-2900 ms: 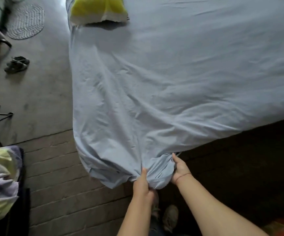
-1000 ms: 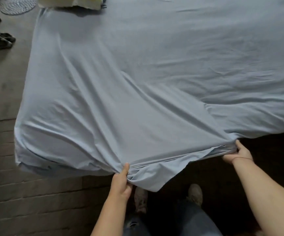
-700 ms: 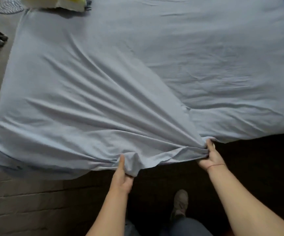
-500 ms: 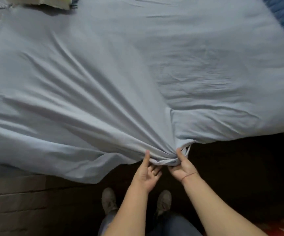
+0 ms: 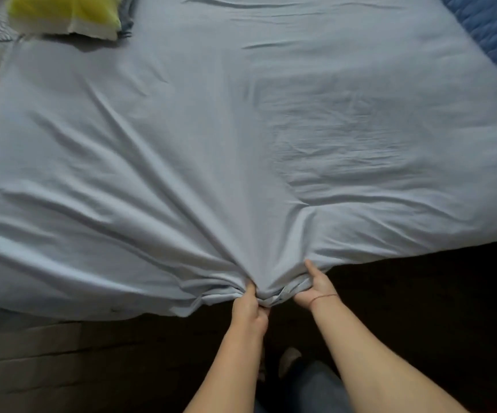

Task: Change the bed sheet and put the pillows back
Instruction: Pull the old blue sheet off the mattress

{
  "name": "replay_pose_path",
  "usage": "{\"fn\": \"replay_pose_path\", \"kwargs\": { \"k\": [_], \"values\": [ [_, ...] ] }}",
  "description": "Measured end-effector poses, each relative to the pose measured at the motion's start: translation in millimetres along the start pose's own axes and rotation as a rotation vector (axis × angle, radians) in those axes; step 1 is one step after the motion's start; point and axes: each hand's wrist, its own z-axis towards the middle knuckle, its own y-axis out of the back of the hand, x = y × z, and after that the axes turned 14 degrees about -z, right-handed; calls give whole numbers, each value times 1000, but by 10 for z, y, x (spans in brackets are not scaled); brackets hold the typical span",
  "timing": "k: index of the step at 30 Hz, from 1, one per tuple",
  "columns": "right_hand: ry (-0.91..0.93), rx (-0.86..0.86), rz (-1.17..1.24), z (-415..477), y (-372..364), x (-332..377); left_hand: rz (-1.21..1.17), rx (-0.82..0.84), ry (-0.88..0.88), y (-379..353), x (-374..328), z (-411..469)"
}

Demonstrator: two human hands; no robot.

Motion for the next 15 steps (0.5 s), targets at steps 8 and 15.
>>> {"fn": "replay_pose_path", "kwargs": {
  "k": [8,15],
  "values": [
    [136,-301,52,9,671,1057,51,-53,-75,231,-176,199],
    [271,-449,73,-498,1354,2101,83,-172,-165,227,-107,345]
  ]
}}
